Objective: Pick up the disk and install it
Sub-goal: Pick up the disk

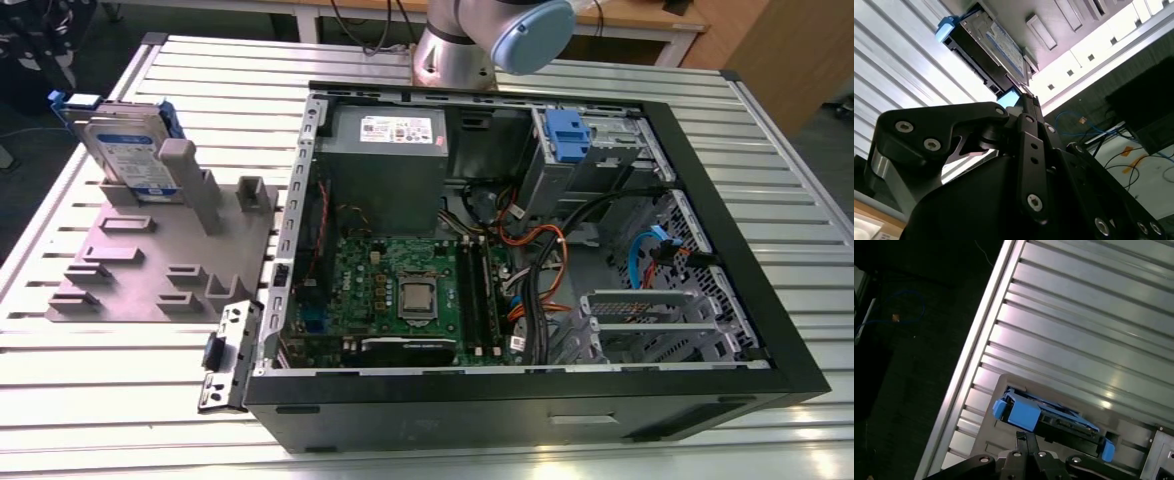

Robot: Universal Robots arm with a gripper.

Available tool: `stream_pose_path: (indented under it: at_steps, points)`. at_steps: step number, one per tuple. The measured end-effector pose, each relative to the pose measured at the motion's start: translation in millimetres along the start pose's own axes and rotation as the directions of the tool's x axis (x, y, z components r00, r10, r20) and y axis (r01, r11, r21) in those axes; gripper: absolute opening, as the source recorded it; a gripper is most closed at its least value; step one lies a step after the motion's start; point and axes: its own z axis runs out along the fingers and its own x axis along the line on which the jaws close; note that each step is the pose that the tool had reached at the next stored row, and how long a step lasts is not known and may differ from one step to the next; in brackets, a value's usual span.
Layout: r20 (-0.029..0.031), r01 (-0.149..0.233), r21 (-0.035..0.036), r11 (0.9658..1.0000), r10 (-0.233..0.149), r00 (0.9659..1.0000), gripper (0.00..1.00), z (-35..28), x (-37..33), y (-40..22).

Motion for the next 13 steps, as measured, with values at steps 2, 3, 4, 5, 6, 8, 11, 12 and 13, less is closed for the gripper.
stream_pose_path:
  at_steps: [2, 3, 4, 5, 6, 8, 11, 12, 13]
  points:
    - [-0.0009, 0.021, 0.0003, 0.9998, -0.021, 0.9998, 0.11, 0.0, 0.0, 0.0]
    - [-0.0012, 0.027, 0.0004, 0.9996, -0.027, 0.9996, 0.11, 0.0, 0.0, 0.0]
    - [-0.0012, 0.030, 0.0004, 0.9996, -0.030, 0.9996, 0.11, 0.0, 0.0, 0.0]
    - [-0.0013, 0.030, 0.0004, 0.9995, -0.030, 0.9995, 0.11, 0.0, 0.0, 0.0]
    - [-0.0013, 0.030, 0.0005, 0.9995, -0.030, 0.9995, 0.11, 0.0, 0.0, 0.0]
    - [-0.0013, 0.030, 0.0005, 0.9995, -0.030, 0.9995, 0.11, 0.0, 0.0, 0.0]
    - [-0.0013, 0.030, 0.0004, 0.9995, -0.030, 0.9995, 0.11, 0.0, 0.0, 0.0]
    - [-0.0013, 0.031, 0.0004, 0.9995, -0.031, 0.9995, 0.11, 0.0, 0.0, 0.0]
    - [-0.0013, 0.031, 0.0004, 0.9995, -0.031, 0.9995, 0.11, 0.0, 0.0, 0.0]
